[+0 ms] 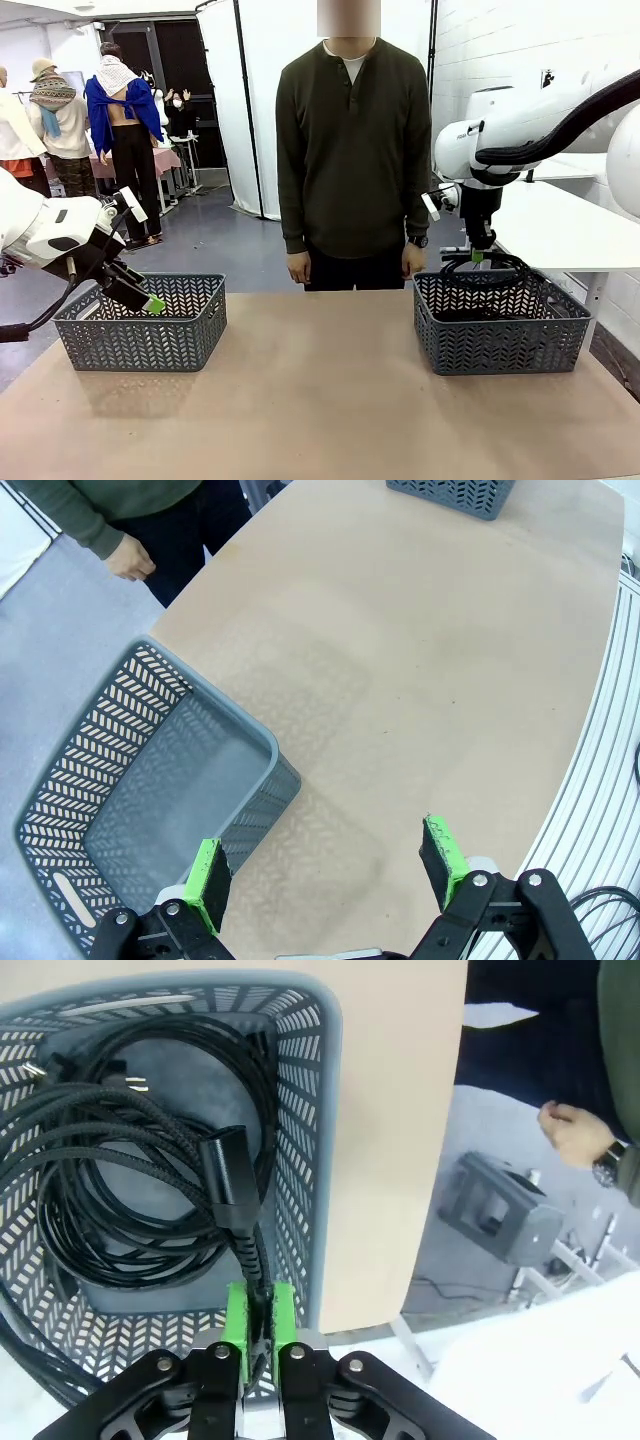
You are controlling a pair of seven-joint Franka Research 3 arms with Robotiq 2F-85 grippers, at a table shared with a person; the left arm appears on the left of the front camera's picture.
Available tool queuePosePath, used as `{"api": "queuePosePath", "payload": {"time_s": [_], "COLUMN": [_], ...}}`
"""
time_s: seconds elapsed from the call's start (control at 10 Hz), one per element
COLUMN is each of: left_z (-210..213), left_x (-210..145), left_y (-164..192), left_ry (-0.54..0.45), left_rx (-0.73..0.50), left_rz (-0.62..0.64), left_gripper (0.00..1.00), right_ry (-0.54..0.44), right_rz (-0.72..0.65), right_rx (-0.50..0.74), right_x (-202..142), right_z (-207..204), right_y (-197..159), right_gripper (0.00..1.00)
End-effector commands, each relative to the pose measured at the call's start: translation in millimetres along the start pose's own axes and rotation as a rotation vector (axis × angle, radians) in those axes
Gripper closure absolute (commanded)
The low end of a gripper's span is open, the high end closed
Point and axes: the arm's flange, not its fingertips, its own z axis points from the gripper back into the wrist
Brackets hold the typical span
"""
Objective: Organize the cables according to human instructions.
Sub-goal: Pick up a bundle of cables and place it in the basket indicated by the human.
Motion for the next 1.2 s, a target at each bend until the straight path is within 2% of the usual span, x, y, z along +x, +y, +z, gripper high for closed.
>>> {"api": "queuePosePath", "payload": {"time_s": [0.0, 0.4, 0.5, 0.9, 1.0, 1.1], "left_z": [-1, -1, -1, -1, -1, -1], "left_x": [0, 0, 0, 0, 0, 0], "left_y": [2, 2, 2, 2, 2, 2], "left_ry": [-0.012, -0.012, -0.012, -0.012, -0.012, -0.012], "left_rx": [-0.007, -0.007, -0.007, -0.007, -0.007, -0.007], "left_rz": [0.007, 0.007, 0.007, 0.007, 0.007, 0.007], "left_gripper": [0.00, 0.00, 0.00, 0.00, 0.00, 0.00], "right_ry": [-0.036, -0.034, -0.040, -0.038, -0.036, -0.025], "right_rz": [0.037, 0.038, 0.040, 0.025, 0.026, 0.024], "right_rx": [-0.018, -0.004, 0.011, 0.038, 0.049, 0.063], "right_x": [-2, 3, 3, 6, 7, 7], "right_z": [-5, -9, -10, -6, -3, -1], "right_y": [3, 1, 0, -7, -9, -12], "right_gripper": [1.00, 1.00, 0.93, 0.15, 0.00, 0.00]}}
